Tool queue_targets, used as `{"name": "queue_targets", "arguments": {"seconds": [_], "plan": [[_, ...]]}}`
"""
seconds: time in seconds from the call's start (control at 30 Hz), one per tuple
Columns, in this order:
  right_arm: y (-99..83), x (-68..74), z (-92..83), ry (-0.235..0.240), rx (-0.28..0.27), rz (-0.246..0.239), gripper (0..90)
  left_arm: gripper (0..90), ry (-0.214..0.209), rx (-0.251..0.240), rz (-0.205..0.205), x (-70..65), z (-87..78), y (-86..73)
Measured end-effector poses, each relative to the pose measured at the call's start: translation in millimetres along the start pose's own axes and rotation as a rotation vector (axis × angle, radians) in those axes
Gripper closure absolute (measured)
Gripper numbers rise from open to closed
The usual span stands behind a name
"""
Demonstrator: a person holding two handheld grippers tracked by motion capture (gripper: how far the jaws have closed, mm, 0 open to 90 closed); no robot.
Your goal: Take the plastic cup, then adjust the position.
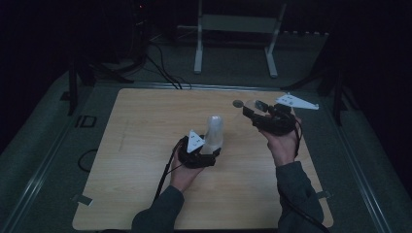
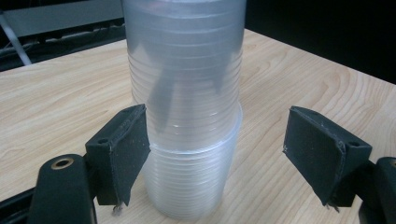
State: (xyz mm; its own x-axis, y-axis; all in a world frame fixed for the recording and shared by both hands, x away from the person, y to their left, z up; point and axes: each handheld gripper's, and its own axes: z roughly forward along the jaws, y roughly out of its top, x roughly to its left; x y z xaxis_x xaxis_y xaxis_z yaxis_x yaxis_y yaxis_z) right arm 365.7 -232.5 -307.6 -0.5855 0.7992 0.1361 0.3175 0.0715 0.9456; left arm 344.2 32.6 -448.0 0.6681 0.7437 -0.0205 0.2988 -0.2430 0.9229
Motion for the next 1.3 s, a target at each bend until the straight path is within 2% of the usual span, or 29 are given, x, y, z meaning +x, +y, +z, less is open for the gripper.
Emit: {"name": "queue_targets", "arguments": {"seconds": [0.27,0.63,0.67,0.77,1.0,1.07,1.3], "plan": [[-21.8,-11.6,-7.6,-0.031,0.026,0.018,41.0,23.1,-0.018,-0.013,-0.005,-5.0,-5.3,-1.2],[-41.5,-21.6,-13.2,-0.054,0.041,0.054,40.9,24.6,-0.031,-0.036,0.000,-8.2,-12.5,2.1],[-48.1,-24.6,-14.2,-0.062,0.045,0.070,41.0,25.0,-0.041,-0.043,-0.008,-9.6,-14.1,4.0],[-55.4,-25.2,-14.8,-0.070,0.050,0.071,41.0,26.2,-0.061,-0.045,-0.010,-10.6,-15.4,6.5],[-68.5,-25.4,-15.2,-0.078,0.062,0.081,41.0,26.2,-0.083,-0.054,0.020,-16.2,-17.0,10.1],[-74.2,-26.4,-15.4,-0.080,0.068,0.093,41.0,26.2,-0.100,-0.053,0.041,-18.6,-15.6,12.0],[-84.2,-26.2,-15.7,-0.080,0.080,0.107,41.0,26.1,-0.121,-0.043,0.073,-24.3,-7.8,15.5]]}}
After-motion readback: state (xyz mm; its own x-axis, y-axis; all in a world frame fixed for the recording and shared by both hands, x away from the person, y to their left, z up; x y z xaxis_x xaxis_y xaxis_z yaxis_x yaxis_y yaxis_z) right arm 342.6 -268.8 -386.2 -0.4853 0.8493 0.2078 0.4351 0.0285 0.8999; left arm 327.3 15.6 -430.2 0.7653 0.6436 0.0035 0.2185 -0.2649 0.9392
